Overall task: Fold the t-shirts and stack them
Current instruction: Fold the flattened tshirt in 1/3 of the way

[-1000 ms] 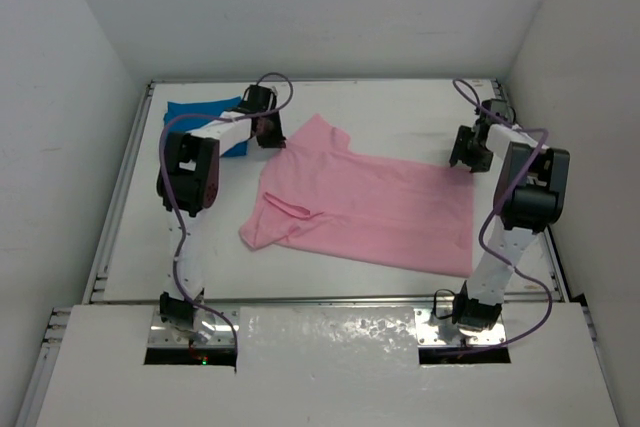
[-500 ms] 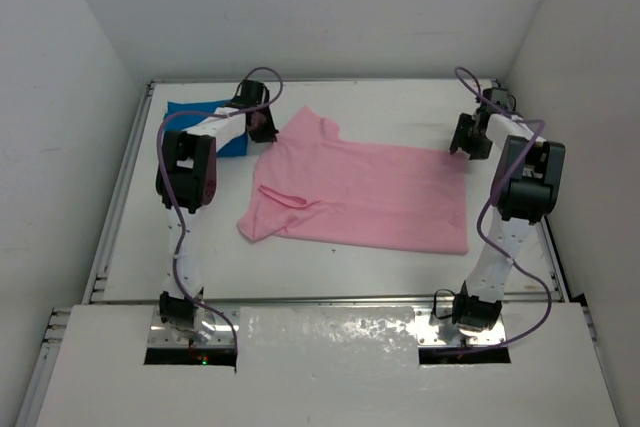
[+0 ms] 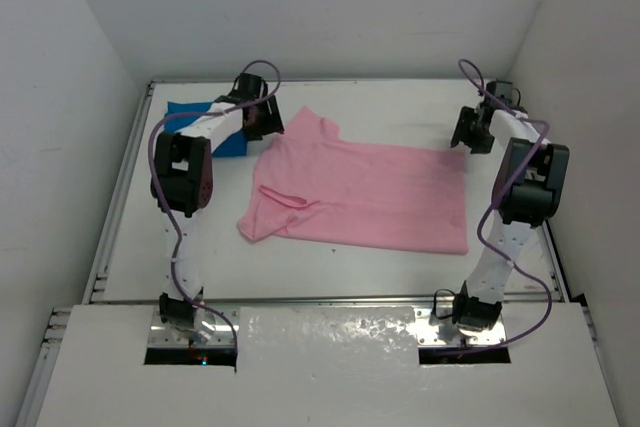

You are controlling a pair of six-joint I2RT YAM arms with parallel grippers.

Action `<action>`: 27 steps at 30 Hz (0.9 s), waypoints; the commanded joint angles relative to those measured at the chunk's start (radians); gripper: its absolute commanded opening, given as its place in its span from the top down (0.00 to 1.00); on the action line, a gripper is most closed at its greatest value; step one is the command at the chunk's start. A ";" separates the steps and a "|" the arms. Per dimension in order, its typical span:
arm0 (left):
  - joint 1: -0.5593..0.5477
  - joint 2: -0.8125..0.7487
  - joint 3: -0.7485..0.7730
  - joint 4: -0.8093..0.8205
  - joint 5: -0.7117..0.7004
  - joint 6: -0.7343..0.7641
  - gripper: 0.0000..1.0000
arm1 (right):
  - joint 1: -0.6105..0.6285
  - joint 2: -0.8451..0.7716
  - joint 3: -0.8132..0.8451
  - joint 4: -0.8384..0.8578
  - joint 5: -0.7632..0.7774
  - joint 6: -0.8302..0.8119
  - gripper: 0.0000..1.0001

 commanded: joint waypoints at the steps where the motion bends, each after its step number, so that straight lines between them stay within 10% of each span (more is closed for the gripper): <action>1: 0.009 -0.142 0.091 -0.094 -0.057 0.021 0.38 | -0.003 -0.081 0.070 -0.064 0.024 0.037 0.43; 6: 0.009 -0.277 0.067 -0.260 -0.118 0.033 0.38 | 0.004 -0.274 -0.074 -0.283 0.075 0.141 0.39; 15: -0.002 -0.655 -0.472 -0.253 0.087 0.088 0.51 | 0.002 -0.684 -0.528 -0.329 0.058 0.249 0.47; 27: -0.014 -0.807 -0.744 -0.227 0.213 0.095 0.52 | 0.002 -0.839 -0.795 -0.366 0.056 0.336 0.47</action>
